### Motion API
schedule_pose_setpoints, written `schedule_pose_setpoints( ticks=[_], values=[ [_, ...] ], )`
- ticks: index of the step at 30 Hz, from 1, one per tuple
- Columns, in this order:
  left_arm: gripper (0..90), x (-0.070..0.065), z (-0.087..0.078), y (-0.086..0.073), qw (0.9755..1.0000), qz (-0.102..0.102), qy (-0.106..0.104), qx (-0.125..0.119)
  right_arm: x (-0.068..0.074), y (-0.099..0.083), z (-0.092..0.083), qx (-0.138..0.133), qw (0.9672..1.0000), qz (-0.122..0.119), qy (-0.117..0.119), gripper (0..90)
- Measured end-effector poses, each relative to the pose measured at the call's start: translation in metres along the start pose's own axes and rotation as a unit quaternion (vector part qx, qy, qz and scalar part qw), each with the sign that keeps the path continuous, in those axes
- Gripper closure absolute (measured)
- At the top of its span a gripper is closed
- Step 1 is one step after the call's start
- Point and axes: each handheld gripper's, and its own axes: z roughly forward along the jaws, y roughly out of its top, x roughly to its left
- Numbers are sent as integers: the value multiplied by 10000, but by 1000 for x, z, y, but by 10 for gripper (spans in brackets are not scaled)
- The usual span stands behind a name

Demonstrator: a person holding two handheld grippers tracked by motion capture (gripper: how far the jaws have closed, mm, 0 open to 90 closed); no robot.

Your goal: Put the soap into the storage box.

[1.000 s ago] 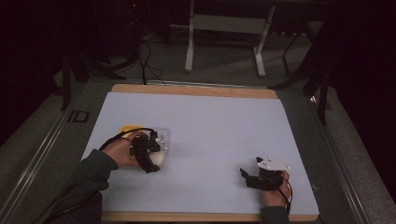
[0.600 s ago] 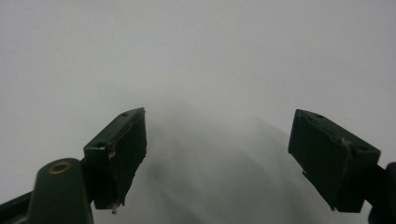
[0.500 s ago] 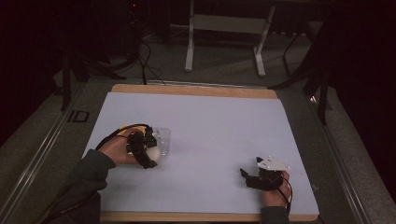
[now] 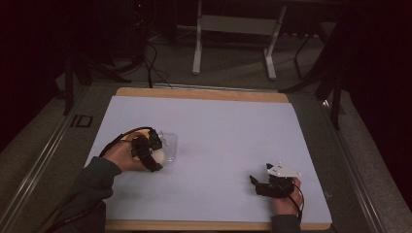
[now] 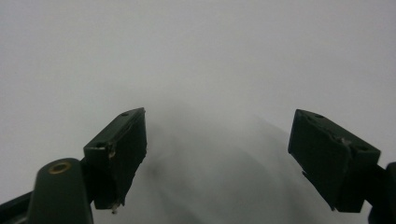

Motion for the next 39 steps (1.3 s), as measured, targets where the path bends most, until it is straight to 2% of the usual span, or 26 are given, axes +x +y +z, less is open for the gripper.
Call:
schedule_pose_setpoints(
  ticks=[5, 11, 23, 39],
  values=[
    [252, 4, -4, -1, 9999, -152, 54, 2, 0, 0, 0, 2, 10000, 1, -1, 195],
    [252, 10, -10, -2, 9997, -232, 109, 20, 0, 0, 0, 1, 10000, 4, -1, 195],
    [252, 21, -9, -8, 9988, -464, 38, 159, 0, 0, 0, -3, 10000, 4, -9, 195],
    [252, 35, -8, -17, 9971, -740, 13, 195, 0, 0, 0, -5, 10000, -12, -9, 194]
  ],
)
